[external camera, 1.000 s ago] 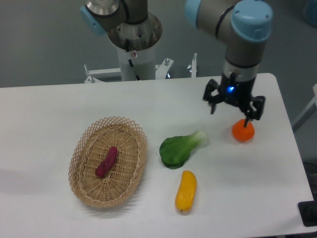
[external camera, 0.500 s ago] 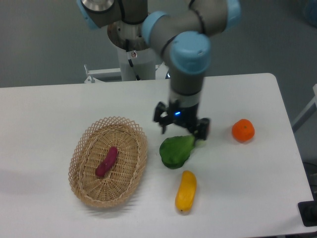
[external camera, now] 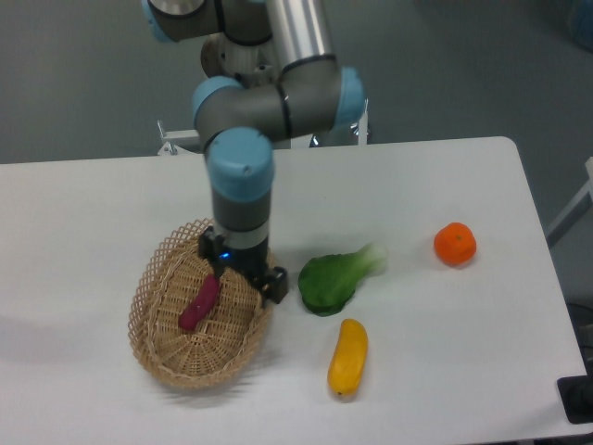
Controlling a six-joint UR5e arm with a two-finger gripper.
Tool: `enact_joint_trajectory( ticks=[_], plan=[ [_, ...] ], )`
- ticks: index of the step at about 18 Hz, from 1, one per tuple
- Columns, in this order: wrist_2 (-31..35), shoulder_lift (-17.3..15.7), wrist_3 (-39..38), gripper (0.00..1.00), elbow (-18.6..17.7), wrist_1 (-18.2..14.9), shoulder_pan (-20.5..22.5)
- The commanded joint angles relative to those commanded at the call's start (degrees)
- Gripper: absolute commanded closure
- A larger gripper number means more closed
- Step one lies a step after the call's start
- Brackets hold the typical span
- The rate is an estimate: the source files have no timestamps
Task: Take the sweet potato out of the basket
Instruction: 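Lower the gripper into the basket and close it on the sweet potato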
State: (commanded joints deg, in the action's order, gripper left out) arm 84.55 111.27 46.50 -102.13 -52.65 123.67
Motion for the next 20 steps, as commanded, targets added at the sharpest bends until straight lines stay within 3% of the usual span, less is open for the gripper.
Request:
enact_joint_trajectory(
  ticks=[7,15,18,19,20],
  plan=[
    [0.4,4.0,-7.2,0.00,-0.1,4.4,-3.0],
    [0.4,5.5,-7.3,0.00,-0.2,4.9,-3.9],
    [0.7,6.1,-7.3,0.00,-0.2,7.3,-4.3],
    [1.2,6.1,-7.3,0.02,-0.2,7.6,-4.3],
    [1.6,6.0,-7.3,0.15,-0.2,7.6,-4.4]
  ],
)
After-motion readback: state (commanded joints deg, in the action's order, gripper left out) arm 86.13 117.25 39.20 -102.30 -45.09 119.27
